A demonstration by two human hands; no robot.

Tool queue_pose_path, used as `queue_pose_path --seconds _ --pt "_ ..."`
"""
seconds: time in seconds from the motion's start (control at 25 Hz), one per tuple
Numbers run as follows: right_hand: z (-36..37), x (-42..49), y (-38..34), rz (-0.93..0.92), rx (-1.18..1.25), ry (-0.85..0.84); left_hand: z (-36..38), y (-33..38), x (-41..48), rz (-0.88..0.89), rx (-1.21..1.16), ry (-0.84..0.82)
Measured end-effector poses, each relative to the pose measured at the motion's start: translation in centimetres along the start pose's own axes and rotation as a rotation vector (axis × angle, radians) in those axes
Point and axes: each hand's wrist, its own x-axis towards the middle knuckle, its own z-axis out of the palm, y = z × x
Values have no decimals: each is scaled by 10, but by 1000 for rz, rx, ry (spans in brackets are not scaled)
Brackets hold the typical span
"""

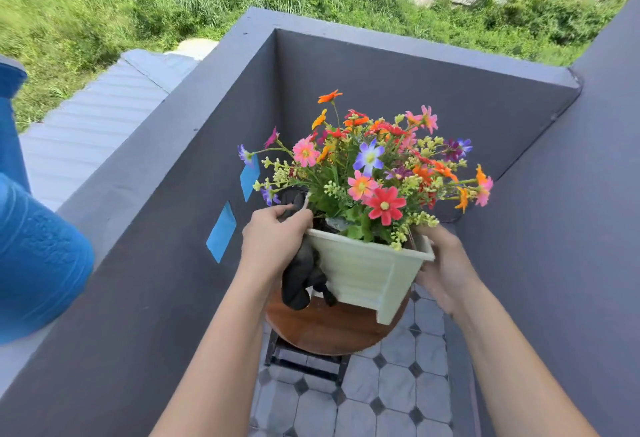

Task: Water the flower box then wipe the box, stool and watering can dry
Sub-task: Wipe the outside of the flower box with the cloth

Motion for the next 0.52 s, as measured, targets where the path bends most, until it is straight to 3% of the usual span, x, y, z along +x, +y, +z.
queue_pose_path --seconds 0.08,0.2,0.52 --pt "2 -14 22 -103 176 72 3 3 -6 -30 14 28" --pt "30 -46 47 -131 -18 335 7 4 -15 -59 -12 82" --pt "62 -40 39 -33 -34 372 17 11 -56 -18 -30 166"
